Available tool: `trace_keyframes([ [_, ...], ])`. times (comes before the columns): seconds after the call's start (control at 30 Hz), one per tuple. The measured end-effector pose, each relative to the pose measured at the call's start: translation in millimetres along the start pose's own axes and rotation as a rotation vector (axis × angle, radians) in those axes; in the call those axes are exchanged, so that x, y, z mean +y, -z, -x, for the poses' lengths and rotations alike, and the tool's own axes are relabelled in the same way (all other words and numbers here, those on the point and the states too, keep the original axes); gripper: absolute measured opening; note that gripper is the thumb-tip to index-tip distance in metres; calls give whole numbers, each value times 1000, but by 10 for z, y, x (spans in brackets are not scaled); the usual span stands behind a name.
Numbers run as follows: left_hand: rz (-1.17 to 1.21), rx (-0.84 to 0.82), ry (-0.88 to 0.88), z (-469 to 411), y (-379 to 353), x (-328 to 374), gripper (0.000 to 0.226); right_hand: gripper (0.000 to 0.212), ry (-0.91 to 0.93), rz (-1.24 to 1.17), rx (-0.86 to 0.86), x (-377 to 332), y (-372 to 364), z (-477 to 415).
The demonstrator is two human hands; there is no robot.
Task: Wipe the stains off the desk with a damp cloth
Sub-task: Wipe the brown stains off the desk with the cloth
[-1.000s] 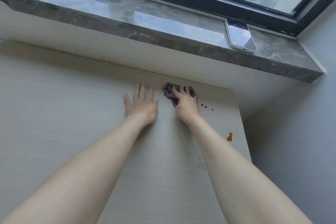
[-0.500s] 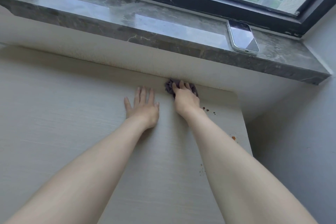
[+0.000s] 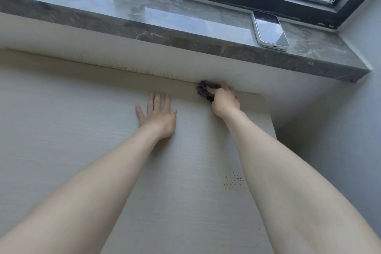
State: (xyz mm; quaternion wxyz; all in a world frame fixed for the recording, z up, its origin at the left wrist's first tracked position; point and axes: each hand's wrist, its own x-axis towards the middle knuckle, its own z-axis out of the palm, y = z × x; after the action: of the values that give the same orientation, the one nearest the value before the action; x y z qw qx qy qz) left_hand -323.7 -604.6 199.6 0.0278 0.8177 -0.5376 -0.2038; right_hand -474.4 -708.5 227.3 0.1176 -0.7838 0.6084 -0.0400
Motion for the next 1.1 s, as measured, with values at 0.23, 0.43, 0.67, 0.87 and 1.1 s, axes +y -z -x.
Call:
trace_keyframes([
  [0.23,3,-2,0,24,22,4,55,50,170,-20,-9,226,20,113],
  [0.43,11,-5,7,12,17,0,55,40,2,-106,22,219,2,50],
  [0.67,33,-16,17,-16,19,6,55,37,-29,-172,-5,433,22,136],
  [0.87,51,-54,30,-8,55,-8,55,45,167,-146,-135,242,-32,551],
  [1.1,51,-43,18,5,56,-9,56,41,-6,-98,24,350,-78,614],
])
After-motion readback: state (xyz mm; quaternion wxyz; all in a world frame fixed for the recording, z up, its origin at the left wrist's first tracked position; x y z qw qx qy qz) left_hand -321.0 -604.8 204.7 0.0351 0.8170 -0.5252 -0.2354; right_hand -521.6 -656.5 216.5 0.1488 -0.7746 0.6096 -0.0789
